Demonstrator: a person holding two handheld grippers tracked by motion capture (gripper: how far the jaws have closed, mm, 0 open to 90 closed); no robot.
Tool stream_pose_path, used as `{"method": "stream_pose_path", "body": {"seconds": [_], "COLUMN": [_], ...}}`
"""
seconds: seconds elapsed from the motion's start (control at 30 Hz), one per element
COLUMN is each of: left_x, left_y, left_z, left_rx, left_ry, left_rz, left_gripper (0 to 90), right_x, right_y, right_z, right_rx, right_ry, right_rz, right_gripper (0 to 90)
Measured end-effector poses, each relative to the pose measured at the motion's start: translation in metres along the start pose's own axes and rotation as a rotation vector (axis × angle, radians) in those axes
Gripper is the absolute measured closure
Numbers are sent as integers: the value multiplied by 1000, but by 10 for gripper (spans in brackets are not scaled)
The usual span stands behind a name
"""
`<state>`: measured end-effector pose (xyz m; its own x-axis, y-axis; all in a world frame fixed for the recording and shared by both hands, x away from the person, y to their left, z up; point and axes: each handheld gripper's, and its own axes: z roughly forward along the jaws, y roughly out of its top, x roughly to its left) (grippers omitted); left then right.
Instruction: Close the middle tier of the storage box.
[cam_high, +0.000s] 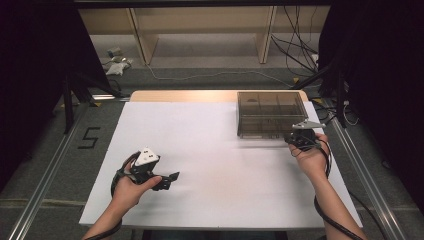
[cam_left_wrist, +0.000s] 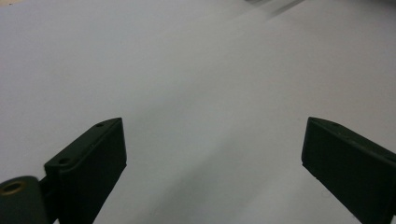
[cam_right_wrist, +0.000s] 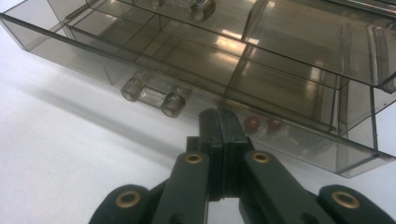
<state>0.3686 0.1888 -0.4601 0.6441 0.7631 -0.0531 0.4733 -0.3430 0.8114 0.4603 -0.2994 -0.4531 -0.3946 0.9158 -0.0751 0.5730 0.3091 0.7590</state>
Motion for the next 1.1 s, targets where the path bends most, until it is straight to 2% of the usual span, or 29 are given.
{"method": "stream_pose_path", "body": {"seconds": [1.1], "left_x": [-1], "left_y": [0], "left_z": [1], "left_rx": [3], "left_ry": [-3], "left_rz": [0], "left_gripper": [68], "right_x": [-1], "right_y": [3], "right_z": [7], "right_rx": [4], "right_ry": [-13], "right_rz": [-8], "right_gripper": [900]}}
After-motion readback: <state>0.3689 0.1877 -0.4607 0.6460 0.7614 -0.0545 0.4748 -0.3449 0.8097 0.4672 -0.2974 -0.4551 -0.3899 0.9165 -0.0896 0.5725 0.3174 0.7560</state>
